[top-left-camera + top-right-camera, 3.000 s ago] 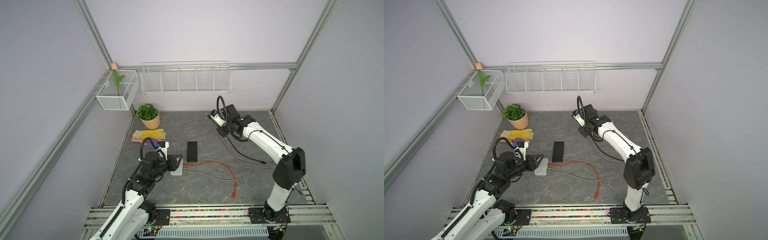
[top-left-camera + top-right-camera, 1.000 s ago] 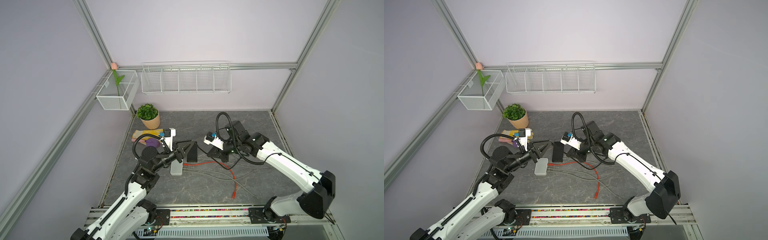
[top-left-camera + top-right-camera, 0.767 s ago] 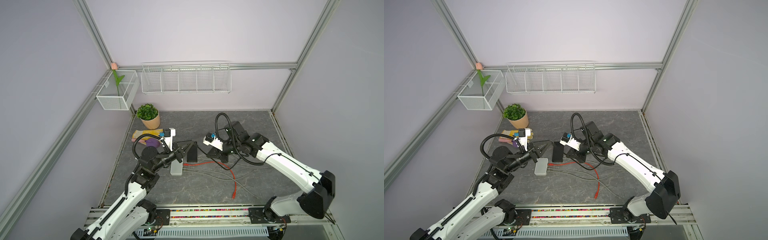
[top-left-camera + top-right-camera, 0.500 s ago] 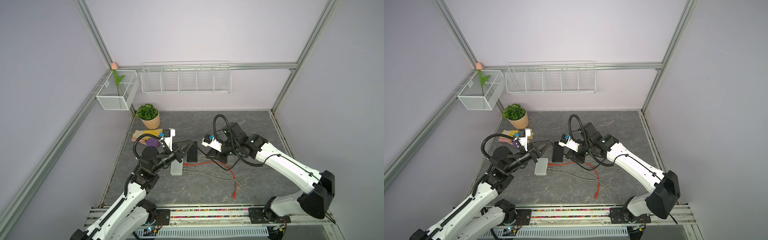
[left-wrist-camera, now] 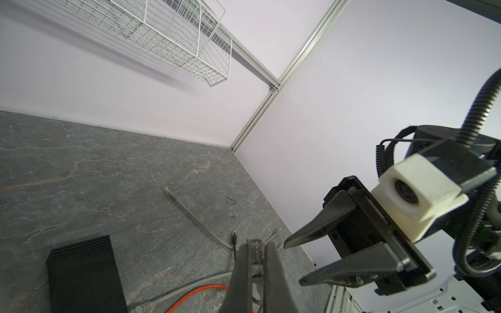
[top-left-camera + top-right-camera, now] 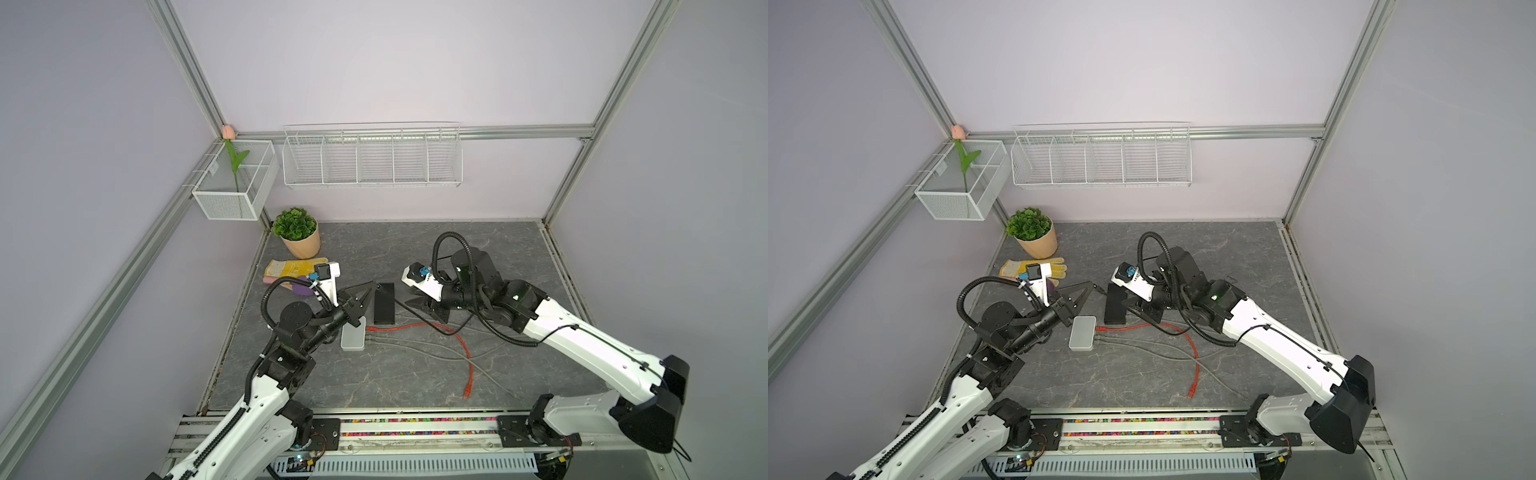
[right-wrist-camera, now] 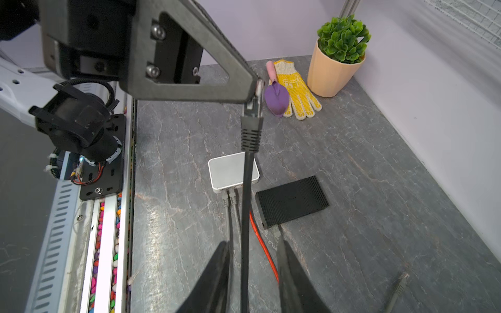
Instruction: Insert the plug into the switch port
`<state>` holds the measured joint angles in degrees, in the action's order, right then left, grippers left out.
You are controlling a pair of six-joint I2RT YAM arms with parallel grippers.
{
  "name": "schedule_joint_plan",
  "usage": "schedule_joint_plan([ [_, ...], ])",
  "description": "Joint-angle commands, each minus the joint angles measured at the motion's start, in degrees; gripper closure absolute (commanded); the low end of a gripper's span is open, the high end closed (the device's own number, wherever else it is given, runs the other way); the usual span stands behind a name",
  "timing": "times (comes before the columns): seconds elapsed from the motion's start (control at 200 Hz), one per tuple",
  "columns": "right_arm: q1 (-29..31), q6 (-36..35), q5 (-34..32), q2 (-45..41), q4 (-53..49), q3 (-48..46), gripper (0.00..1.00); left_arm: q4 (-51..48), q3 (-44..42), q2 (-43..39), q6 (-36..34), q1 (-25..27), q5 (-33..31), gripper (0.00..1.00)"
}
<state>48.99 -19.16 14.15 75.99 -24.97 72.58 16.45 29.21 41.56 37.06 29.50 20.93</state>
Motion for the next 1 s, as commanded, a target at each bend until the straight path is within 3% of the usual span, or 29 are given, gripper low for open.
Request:
schedule_joint_plan([
  [0.0,1.64,1.13,-2.70,1.45,2.71,1.70,0.67,1.02,-1.45,-0.62,2.58,0.39,-2.47,1.00],
  [0.405,5.14,1.39,-5.94,8.46,1.73,6.94,0.71,0.63,-3.81,-3.26,6.01,1.26,-8.76,1.00],
  [0.995,6.03,0.66,-6.21,13.22,-0.21,11.01,0.74,-0.45,-3.90,-4.12,5.23,1.97,-8.97,1.00],
])
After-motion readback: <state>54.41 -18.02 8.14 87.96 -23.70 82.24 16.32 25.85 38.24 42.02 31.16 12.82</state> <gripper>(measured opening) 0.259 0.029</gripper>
